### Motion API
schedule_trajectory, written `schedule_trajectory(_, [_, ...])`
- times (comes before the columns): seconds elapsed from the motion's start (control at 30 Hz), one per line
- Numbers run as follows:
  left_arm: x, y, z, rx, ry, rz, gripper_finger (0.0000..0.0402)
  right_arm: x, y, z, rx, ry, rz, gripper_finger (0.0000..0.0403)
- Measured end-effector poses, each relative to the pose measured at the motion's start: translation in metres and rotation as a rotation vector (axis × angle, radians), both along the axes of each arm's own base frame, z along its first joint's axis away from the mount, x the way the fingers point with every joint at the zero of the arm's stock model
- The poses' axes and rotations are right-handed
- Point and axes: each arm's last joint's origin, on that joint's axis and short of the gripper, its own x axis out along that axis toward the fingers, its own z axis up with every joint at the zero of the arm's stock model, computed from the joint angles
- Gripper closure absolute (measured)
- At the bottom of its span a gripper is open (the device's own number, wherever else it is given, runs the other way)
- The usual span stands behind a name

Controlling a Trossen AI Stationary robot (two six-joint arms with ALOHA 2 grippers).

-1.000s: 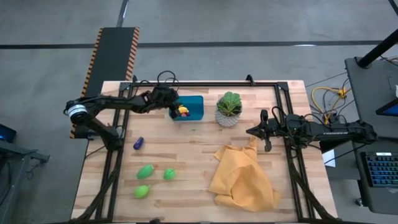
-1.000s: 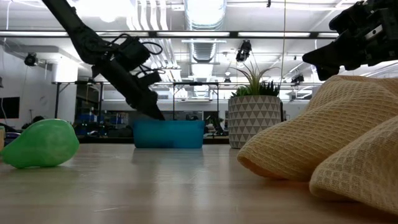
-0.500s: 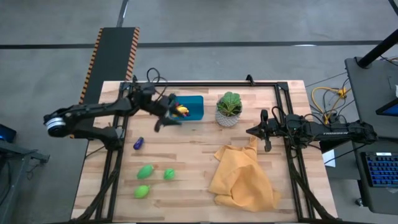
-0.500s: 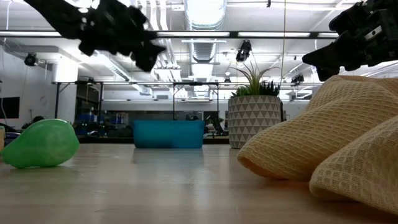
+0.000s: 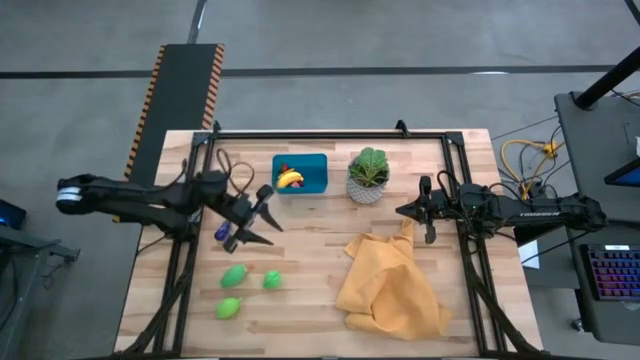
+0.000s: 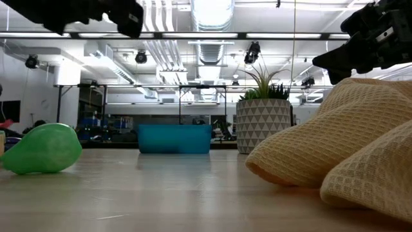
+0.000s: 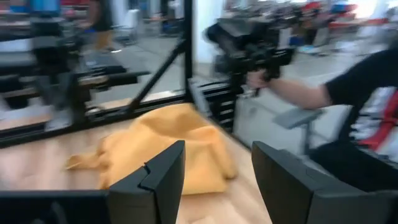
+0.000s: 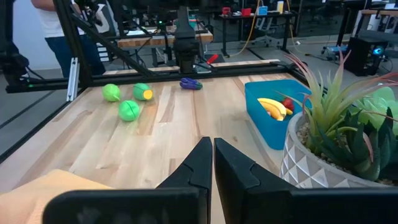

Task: Pick and placing Produce into tupperware
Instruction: Put the violet eggplant into the blue bin

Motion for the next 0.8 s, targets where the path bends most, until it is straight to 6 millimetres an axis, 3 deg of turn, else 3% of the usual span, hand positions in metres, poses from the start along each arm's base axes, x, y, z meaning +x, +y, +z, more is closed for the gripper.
schedule_trajectory(0.27, [-0.022, -0.015, -0.003, 0.112, 0.084, 0.484, 0.0231, 0.000, 0.000, 0.000, 0.000, 0.000, -0.001, 0.0394])
schedule_trajectory(0.6, [-0.056, -0.005, -0.012, 0.089, 0.310, 0.822, 0.0231, 0.000, 0.000, 0.000, 0.000, 0.000, 0.000, 0.0394])
schedule_trajectory(0.8, [-0.070, -0.003, -0.014, -0.054, 0.526, 0.923, 0.0231, 0.000, 0.000, 0.000, 0.000, 0.000, 0.000, 0.0394])
